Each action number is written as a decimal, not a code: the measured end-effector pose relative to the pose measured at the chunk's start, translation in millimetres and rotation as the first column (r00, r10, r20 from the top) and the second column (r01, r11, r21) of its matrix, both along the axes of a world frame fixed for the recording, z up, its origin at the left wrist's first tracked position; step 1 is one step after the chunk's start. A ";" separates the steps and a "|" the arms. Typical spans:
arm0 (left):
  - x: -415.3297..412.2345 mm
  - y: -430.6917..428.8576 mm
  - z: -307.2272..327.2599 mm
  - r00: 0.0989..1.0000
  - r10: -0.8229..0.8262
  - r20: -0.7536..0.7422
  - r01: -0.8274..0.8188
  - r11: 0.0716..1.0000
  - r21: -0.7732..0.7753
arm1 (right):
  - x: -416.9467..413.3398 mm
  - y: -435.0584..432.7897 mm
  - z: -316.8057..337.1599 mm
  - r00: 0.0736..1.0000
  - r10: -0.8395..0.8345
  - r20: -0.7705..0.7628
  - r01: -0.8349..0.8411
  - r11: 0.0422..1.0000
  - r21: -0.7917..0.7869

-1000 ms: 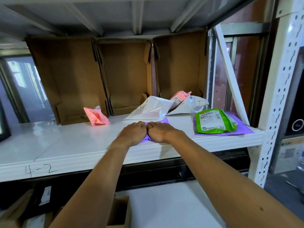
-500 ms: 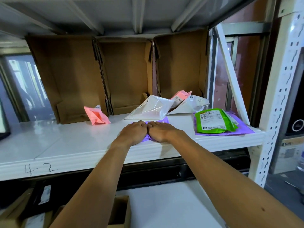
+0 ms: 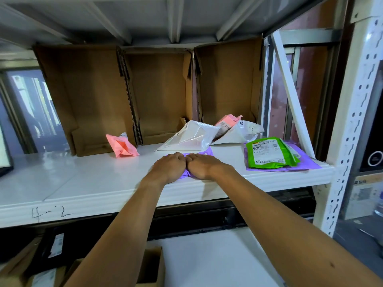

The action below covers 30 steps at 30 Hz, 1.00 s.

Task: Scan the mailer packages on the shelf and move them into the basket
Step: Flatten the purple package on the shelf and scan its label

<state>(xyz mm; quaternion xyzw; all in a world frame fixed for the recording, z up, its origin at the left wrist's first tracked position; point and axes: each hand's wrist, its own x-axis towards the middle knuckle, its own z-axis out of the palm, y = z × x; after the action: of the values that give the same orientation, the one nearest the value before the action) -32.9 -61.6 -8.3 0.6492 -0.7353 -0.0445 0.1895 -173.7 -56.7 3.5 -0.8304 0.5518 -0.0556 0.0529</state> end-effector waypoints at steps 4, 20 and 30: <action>0.2 -1.1 -0.1 1.000 -0.007 0.019 0.007 1.000 -0.005 | 0.3 0.8 0.1 0.999 -0.018 0.029 0.018 1.000 0.009; -2.7 1.9 1.2 0.998 0.021 0.057 -0.020 1.000 -0.015 | 4.3 -9.6 -11.0 0.938 -0.321 0.129 0.320 0.947 0.025; -1.1 -0.1 -2.1 0.992 0.030 0.119 -0.021 0.997 -0.072 | 0.3 -7.1 -6.7 0.933 -0.275 0.232 0.285 0.958 -0.011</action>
<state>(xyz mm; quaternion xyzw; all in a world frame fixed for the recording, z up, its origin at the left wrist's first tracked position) -34.0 -61.7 -10.4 0.6529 -0.7381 0.0231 0.1686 -173.4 -63.8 -3.3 -0.7324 0.6533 -0.1697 0.0890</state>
